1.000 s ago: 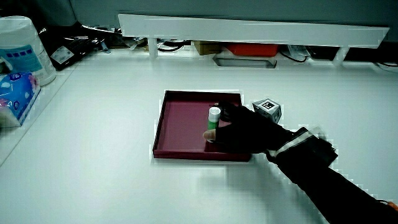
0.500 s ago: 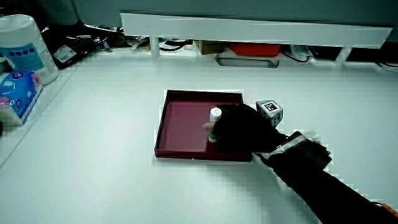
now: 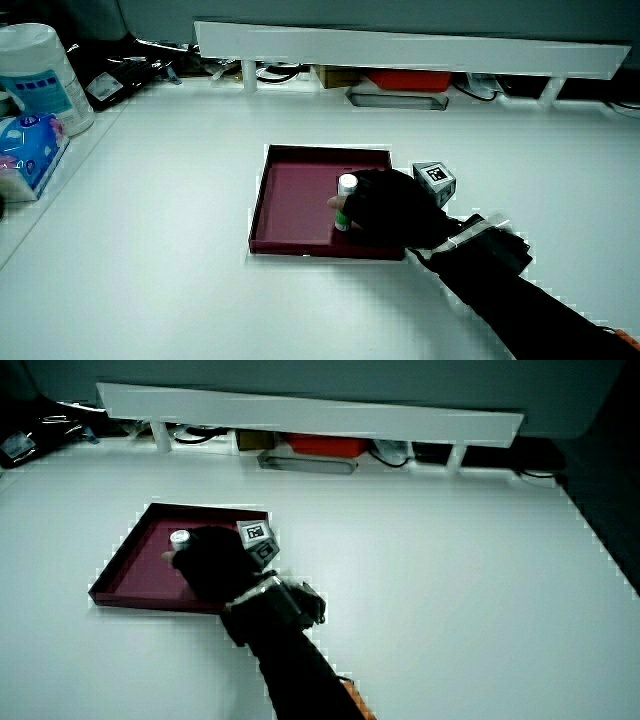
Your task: Pick glue stick
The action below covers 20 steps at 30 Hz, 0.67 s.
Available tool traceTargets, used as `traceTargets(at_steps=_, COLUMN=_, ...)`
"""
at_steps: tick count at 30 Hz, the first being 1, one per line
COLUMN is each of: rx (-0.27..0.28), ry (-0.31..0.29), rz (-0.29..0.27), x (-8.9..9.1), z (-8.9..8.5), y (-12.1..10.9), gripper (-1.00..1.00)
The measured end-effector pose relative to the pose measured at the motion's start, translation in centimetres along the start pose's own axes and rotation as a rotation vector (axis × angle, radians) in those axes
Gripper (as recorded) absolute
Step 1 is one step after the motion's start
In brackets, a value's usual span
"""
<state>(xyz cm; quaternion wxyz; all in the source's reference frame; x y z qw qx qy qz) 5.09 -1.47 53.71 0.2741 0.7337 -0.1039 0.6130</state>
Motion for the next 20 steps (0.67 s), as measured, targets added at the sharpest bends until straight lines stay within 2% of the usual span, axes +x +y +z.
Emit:
traceTargets(at_steps=7, rx=-0.011, ry=0.022, rz=0.063, x=-2.1, z=1.5, y=-0.7, gripper=1.0)
traceTargets(at_steps=8, rx=-0.017, ry=0.054, rz=0.067, x=-2.7, z=1.7, y=-1.0, gripper=1.0)
traceTargets(at_steps=12, rx=-0.017, ry=0.091, rz=0.097, x=-4.6, z=3.3, y=-2.1, gripper=1.0)
traceTargets(at_steps=17, rx=0.005, ry=0.07, rz=0.077, x=-6.3, z=5.8, y=-4.0, gripper=1.0)
traceTargets(at_steps=18, rx=0.017, ry=0.091, rz=0.106, x=-6.3, z=6.3, y=-4.3, gripper=1.0)
traceTargets(at_steps=19, rx=0.022, ry=0.082, rz=0.109, x=-6.5, z=6.8, y=-4.6, gripper=1.0)
traceTargets(at_steps=20, rx=0.033, ry=0.036, rz=0.084, x=-6.6, z=7.3, y=-5.0, gripper=1.0)
